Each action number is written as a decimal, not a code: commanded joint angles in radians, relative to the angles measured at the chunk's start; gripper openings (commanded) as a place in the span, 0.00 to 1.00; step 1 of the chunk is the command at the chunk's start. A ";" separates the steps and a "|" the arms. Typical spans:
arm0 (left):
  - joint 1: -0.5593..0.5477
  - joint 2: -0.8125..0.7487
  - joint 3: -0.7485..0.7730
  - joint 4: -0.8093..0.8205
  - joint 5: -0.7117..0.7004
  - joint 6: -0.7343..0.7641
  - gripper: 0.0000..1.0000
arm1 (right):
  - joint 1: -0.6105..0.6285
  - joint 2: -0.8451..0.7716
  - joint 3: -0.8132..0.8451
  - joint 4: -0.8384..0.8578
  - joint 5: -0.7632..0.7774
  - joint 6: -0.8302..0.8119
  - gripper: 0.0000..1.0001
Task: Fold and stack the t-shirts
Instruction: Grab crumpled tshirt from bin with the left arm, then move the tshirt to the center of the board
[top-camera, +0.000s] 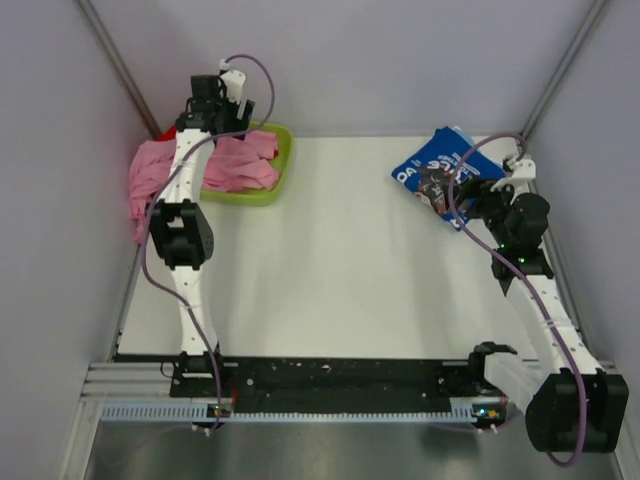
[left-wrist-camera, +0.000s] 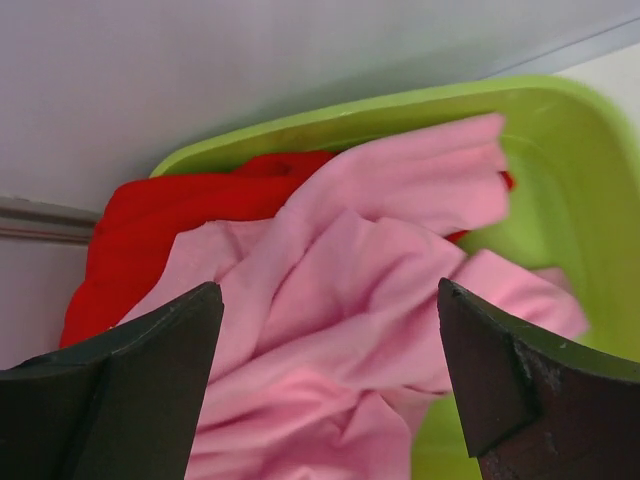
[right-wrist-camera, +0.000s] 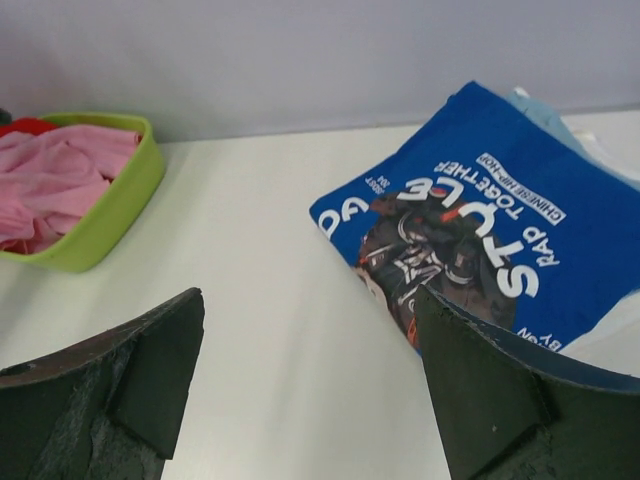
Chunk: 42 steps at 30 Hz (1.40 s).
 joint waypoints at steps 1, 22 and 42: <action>-0.005 0.184 0.158 -0.060 -0.232 0.091 0.93 | 0.033 0.017 0.044 -0.069 -0.064 -0.013 0.84; -0.032 0.038 0.066 0.020 -0.240 0.194 0.00 | 0.033 0.060 0.087 -0.075 -0.104 -0.018 0.84; -0.046 -0.769 0.349 -0.522 0.403 0.000 0.00 | 0.142 -0.023 0.148 -0.055 -0.263 0.040 0.82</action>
